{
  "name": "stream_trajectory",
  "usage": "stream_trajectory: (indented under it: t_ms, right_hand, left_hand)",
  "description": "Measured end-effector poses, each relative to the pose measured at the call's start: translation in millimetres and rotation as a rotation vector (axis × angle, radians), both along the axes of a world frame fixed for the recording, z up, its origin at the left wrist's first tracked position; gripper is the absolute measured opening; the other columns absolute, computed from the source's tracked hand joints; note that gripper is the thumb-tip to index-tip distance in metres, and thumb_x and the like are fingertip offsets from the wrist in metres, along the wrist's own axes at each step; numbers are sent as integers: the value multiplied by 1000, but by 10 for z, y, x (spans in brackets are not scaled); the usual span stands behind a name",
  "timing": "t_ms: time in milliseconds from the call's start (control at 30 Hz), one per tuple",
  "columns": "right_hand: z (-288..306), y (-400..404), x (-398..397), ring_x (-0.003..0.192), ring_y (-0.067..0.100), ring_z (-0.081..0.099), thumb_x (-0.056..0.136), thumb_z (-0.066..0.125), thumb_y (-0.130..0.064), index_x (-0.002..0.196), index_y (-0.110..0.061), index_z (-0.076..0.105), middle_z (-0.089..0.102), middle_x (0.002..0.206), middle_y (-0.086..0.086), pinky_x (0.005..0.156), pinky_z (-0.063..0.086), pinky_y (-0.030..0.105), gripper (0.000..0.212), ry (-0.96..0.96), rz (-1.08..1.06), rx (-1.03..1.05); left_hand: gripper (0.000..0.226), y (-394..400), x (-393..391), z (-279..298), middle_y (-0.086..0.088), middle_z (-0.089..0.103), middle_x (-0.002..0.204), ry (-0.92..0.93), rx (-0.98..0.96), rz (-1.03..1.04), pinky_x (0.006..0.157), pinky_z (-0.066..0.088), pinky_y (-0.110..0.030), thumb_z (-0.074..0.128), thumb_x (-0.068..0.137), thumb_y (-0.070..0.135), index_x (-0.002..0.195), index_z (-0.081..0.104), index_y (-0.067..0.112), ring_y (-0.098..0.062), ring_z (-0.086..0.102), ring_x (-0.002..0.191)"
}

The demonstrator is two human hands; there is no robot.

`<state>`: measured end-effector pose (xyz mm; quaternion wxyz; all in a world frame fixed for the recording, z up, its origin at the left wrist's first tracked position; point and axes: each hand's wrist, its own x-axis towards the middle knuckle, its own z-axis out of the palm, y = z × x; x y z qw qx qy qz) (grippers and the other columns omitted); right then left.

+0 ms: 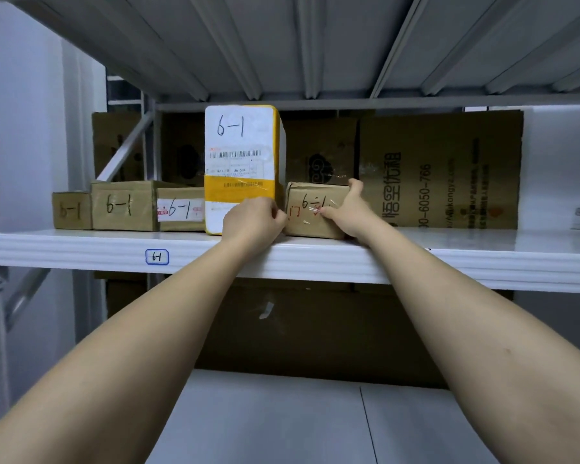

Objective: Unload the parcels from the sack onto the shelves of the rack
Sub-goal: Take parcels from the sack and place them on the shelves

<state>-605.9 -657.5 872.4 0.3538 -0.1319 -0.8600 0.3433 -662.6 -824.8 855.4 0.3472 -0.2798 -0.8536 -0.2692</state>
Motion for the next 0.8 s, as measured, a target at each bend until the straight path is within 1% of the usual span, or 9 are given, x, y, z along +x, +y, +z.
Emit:
stream_trajectory:
  t_ms: [67, 133, 233, 267, 333, 533, 600, 700, 800]
  right_hand:
    - [6, 5, -41, 115, 33, 55, 93, 62, -30, 152, -18, -6, 48, 139, 17, 100, 45, 44, 91, -14, -13, -4]
    - [7, 6, -78, 107, 32, 58, 95, 57, -28, 152, -19, -13, 51, 134, 17, 95, 47, 43, 91, -34, -26, -2]
    - [8, 12, -134, 86, 26, 53, 95, 50, -25, 152, -18, -13, 52, 131, 20, 72, 43, 35, 85, -66, -16, -22]
    - [6, 14, -155, 90, 26, 53, 95, 49, -24, 152, -17, -11, 51, 133, 19, 74, 43, 35, 83, -66, -14, -31]
    - [18, 28, -189, 104, 29, 53, 96, 48, -22, 152, -14, -7, 49, 135, 16, 90, 42, 36, 79, -55, -1, -64]
    - [28, 46, -207, 100, 25, 48, 97, 45, -17, 150, -10, 4, 50, 120, 12, 94, 40, 35, 68, -70, 44, -101]
    - [32, 33, -203, 98, 24, 48, 97, 43, -15, 150, -10, 4, 49, 116, 12, 92, 41, 35, 66, -79, 57, -87]
    - [31, 13, -205, 89, 21, 49, 98, 40, -14, 151, -10, 1, 47, 114, 10, 72, 41, 29, 66, -79, 69, -74]
    - [35, 19, -203, 92, 22, 48, 99, 37, -12, 151, -10, 0, 46, 111, 10, 75, 39, 29, 64, -76, 74, -73]
  left_hand:
    - [25, -23, -39, 2, 0, 56, 67, 26, 0, 28, 52, 36, -27, 44, 92, 29, 76, 59, 17, -22, 54, 68]
    - [26, -34, -71, -5, -1, 55, 67, -3, 22, 23, 52, 35, -27, 43, 92, 28, 75, 58, 16, -24, 54, 68]
    - [24, -20, -111, -26, -3, 60, 76, -39, 34, -1, 58, 42, -30, 43, 92, 27, 82, 62, 15, -24, 56, 74]
    - [24, -19, -126, -32, -3, 61, 77, -47, 40, -13, 60, 44, -31, 43, 92, 27, 84, 63, 15, -24, 57, 75]
    - [24, -18, -153, -37, -3, 61, 78, -62, 51, -39, 60, 45, -31, 43, 92, 26, 86, 63, 14, -24, 58, 76]
    - [24, -10, -179, -47, -4, 59, 77, -62, 45, -49, 58, 39, -29, 42, 92, 24, 85, 62, 14, -25, 57, 76]
    - [24, -12, -181, -48, -5, 60, 78, -65, 47, -53, 59, 40, -30, 42, 92, 25, 86, 63, 13, -26, 57, 77]
    - [23, -12, -187, -49, -5, 61, 81, -68, 48, -57, 60, 41, -30, 43, 92, 26, 87, 63, 14, -27, 57, 78]
    - [23, -13, -191, -47, -5, 62, 80, -76, 44, -61, 61, 43, -30, 44, 92, 26, 87, 63, 14, -26, 58, 78]
